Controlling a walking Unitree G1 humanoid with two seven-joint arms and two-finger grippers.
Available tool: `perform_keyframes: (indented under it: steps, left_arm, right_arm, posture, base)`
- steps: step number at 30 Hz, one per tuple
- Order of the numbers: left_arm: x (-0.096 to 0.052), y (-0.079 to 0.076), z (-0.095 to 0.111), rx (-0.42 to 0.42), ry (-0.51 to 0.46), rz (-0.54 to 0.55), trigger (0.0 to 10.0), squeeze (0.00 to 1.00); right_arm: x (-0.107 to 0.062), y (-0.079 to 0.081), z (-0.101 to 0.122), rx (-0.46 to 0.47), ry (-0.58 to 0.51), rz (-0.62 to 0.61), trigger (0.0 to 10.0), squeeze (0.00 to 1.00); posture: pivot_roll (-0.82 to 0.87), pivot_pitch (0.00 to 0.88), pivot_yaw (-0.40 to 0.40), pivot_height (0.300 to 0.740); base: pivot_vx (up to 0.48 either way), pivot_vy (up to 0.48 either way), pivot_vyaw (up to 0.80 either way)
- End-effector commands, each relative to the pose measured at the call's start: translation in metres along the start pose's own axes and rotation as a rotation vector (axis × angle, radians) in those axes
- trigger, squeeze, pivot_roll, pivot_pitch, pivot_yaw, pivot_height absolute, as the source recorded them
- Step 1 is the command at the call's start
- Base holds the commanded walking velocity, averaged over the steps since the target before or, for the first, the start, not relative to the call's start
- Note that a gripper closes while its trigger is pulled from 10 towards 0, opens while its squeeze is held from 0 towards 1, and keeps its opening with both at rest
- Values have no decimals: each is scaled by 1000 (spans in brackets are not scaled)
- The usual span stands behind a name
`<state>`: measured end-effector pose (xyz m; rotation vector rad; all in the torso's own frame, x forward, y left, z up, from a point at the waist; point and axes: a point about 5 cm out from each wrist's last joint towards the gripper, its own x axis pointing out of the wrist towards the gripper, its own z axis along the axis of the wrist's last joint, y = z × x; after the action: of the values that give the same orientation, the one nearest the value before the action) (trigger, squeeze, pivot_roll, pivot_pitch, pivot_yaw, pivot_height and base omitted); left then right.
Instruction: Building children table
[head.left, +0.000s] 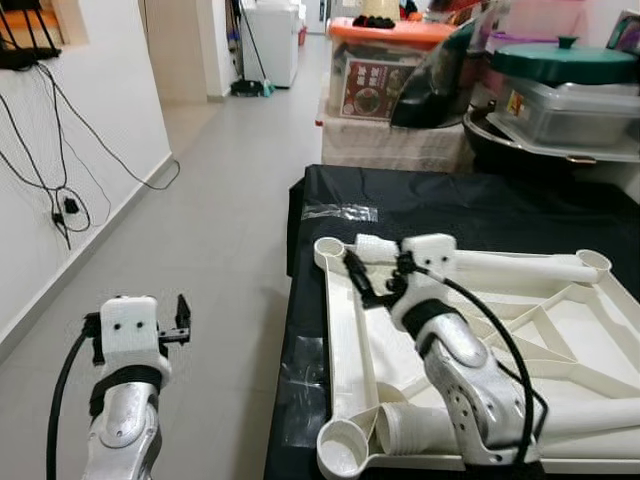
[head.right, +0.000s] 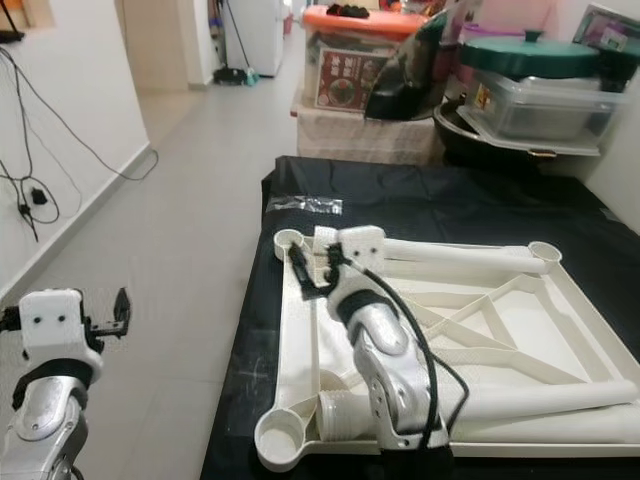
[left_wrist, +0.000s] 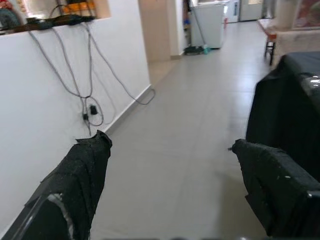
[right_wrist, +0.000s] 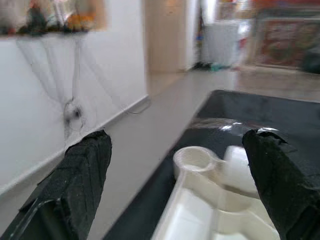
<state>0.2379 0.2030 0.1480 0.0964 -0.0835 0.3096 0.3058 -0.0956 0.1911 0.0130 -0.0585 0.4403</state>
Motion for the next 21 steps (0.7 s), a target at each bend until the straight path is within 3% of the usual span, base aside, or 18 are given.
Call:
perform_keyframes:
  steps: [1,4,6,8,10,13,14,16,17,18,21]
  left_arm:
    - [-1,-2,1,8,-8,-16,10000,0]
    - [-8,-24,22,-44,-139,-188,10000,0]
    - [-8,-24,22,-44,-139,-188,10000,0]
    - [-19,-45,34,-55,-225,-348,10000,0]
    - [-24,-56,37,-45,-257,-426,10000,0]
    - [-22,-55,37,-44,-257,-425,10000,0]
    - [-18,-51,35,-38,-247,-404,10000,0]
    - [-18,-51,35,-38,-247,-404,10000,0]
    - [-16,-49,35,-35,-244,-397,10000,0]
    - [-16,-47,32,-28,-229,-379,10000,0]
    - [-16,-46,31,-28,-223,-372,10000,0]
  right_arm:
    - [4,9,-1,-8,16,53,10000,0]
    - [3,9,-2,-9,8,40,10000,0]
    - [3,9,-2,-9,8,40,10000,0]
    - [-3,1,-1,7,-13,-30,10000,0]
    - [-10,-11,-2,10,-28,-102,10000,0]
    - [-14,-18,-1,8,-44,-158,10000,0]
    - [-19,-34,3,1,-70,-279,10000,0]
    - [-19,-34,3,1,-70,-279,10000,0]
    - [-21,-41,5,2,-80,-328,10000,0]
    - [-28,-62,7,-4,-87,-467,10000,0]
    - [-31,-69,7,-6,-86,-505,10000,0]
  posture:
    - [98,0,-90,740]
    - [94,0,-87,740]
    - [94,0,-87,740]
    - [75,0,-62,740]
    - [66,0,-51,740]
    - [59,0,-42,740]
    - [55,0,-36,740]
    - [55,0,-36,740]
    - [55,0,-36,740]
    - [52,0,-34,740]
    - [52,0,-34,740]
  base:
    - [0,0,0]
    - [0,0,0]
    - [0,0,0]
    - [0,0,0]
    - [0,0,0]
    - [0,0,0]
    - [0,0,0]
    - [0,0,0]
    - [0,0,0]
    - [0,0,0]
    - [0,0,0]
